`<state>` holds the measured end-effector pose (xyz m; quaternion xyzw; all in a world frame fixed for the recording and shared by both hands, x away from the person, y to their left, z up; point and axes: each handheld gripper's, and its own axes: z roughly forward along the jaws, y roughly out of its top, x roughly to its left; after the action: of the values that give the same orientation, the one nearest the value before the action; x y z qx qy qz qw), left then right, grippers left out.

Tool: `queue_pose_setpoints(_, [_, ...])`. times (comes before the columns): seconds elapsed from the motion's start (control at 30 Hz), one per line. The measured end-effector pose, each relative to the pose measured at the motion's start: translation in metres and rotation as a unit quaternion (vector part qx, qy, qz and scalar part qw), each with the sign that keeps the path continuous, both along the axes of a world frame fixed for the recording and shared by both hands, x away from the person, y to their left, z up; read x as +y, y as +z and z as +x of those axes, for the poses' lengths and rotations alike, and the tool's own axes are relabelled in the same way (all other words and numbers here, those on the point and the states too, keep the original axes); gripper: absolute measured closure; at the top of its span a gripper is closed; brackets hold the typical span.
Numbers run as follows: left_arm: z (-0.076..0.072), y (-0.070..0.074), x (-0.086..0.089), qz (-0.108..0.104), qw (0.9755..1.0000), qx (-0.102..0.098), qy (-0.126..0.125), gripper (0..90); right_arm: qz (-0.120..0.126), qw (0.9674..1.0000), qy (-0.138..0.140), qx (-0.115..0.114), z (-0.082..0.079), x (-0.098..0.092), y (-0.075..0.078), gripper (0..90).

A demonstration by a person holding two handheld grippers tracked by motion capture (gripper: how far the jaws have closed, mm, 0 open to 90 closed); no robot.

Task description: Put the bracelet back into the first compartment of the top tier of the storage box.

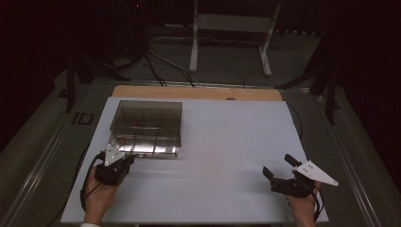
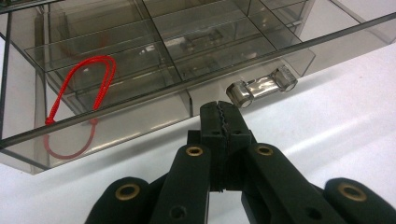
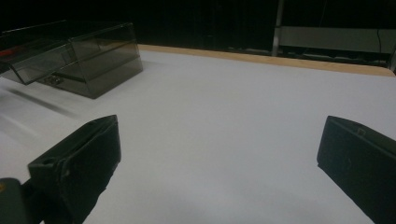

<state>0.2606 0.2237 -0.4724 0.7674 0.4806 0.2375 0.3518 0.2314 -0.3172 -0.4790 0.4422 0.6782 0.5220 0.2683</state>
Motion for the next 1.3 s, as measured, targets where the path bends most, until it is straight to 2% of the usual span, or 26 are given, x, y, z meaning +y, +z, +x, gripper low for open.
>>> queue_pose_setpoints(1.3, [0.015, 0.003, -0.004, -0.012, 0.9997, -0.01, 0.018, 90.0, -0.001, 1.0, 0.0, 0.001, 0.0, 0.0, 0.0, 0.0])
